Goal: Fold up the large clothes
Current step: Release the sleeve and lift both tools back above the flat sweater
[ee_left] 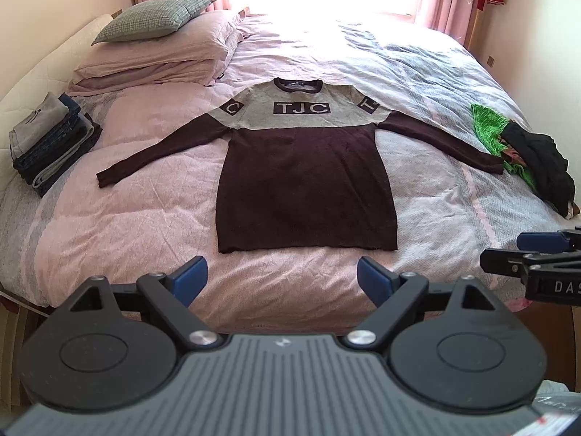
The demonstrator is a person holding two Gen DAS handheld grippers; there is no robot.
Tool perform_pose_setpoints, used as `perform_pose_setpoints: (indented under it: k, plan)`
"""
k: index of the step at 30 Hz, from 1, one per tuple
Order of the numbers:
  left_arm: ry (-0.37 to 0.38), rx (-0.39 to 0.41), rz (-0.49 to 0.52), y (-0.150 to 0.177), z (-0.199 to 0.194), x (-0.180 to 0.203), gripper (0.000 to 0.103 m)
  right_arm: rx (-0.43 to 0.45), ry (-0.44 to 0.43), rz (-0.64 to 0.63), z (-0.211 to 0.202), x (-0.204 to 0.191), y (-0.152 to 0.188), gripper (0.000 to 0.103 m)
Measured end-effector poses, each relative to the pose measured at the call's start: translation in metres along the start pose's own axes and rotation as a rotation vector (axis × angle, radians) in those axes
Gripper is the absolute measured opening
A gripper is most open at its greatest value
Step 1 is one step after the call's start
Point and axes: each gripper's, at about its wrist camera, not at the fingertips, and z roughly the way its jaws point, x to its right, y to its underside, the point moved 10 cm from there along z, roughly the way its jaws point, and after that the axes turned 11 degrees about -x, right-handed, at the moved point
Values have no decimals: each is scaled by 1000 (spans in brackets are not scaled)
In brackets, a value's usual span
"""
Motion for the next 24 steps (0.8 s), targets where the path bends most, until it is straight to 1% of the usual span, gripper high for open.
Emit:
perform_pose_setpoints:
  k: [13, 24]
  plan:
    - [2, -1, 11, -8, 1, 9, 89, -11, 9, 8, -1, 8, -4, 60]
    - [-23, 4, 5, -12, 5, 9, 93, -23, 16, -1, 4, 12, -8, 60]
